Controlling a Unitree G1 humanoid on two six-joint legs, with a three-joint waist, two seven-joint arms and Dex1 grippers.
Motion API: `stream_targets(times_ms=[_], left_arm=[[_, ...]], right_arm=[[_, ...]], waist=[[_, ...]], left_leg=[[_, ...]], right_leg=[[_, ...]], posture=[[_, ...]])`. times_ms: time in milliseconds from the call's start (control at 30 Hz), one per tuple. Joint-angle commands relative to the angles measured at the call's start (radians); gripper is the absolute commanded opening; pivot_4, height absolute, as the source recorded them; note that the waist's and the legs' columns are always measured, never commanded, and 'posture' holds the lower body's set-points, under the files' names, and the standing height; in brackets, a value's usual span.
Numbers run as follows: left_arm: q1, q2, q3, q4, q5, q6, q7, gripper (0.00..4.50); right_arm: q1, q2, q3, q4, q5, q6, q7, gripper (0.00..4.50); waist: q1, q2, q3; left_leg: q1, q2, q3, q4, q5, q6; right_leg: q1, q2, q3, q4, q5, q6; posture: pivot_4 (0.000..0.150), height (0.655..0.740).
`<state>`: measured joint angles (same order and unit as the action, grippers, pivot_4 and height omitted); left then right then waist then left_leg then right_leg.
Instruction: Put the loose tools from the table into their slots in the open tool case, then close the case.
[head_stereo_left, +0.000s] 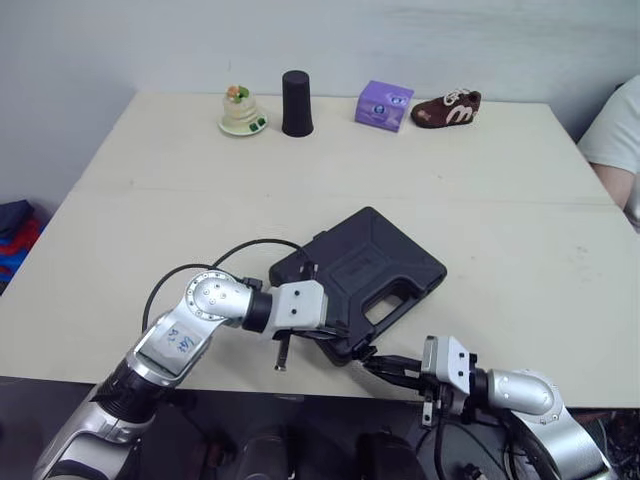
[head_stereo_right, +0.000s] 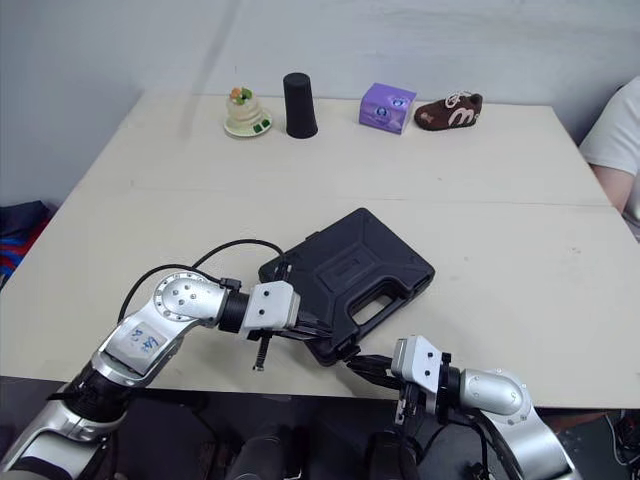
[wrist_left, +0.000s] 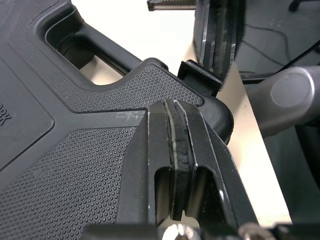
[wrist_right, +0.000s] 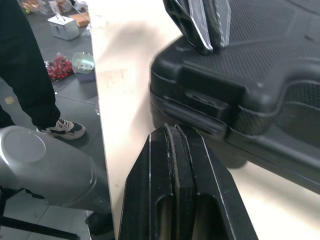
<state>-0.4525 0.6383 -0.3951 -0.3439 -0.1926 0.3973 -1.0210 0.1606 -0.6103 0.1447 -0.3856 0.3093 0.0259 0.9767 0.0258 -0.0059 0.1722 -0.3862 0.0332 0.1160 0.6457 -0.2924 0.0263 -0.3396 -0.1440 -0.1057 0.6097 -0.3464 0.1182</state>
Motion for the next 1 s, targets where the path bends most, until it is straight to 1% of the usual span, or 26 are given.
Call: stream_targets(times_ms=[33,533,733,1000], left_arm=[[0.061,0.044,-0.063,0.121,0.116,0.102,0.047,0.02],[0.065,0.058,-0.086,0.122,0.109,0.129,0.056,0.02],[0.071,0.066,-0.089,0.119,0.103,0.137,0.054,0.02],[0.073,0.066,-0.09,0.121,0.101,0.143,0.055,0.02]], right_arm=[[-0.015,0.021,-0.006,-0.023,0.023,-0.005,-0.015,0.0],[-0.094,0.06,0.006,-0.01,0.016,0.033,-0.032,0.0],[-0.11,0.03,-0.014,0.03,0.012,0.037,-0.002,0.0],[-0.127,0.035,0.003,0.027,0.02,0.046,0.01,0.0]], waist=[[0.0,0.001,-0.003],[-0.002,0.007,-0.008],[-0.003,0.008,-0.013],[-0.003,0.008,-0.015]], left_leg=[[0.0,0.0,0.0,0.0,0.0,0.0],[0.001,0.0,0.0,0.0,0.0,0.0],[0.001,0.0,0.0,-0.001,0.0,0.0],[0.001,0.0,0.0,-0.002,0.0,0.0]], right_leg=[[0.0,-0.001,0.0,0.0,0.0,0.0],[0.0,-0.001,0.0,0.001,0.0,-0.001],[-0.001,-0.002,0.0,0.0,0.0,-0.001],[-0.001,-0.002,0.0,0.0,0.0,-0.002]], posture=[[0.15,0.74],[0.15,0.74],[0.15,0.74],[0.15,0.74]])
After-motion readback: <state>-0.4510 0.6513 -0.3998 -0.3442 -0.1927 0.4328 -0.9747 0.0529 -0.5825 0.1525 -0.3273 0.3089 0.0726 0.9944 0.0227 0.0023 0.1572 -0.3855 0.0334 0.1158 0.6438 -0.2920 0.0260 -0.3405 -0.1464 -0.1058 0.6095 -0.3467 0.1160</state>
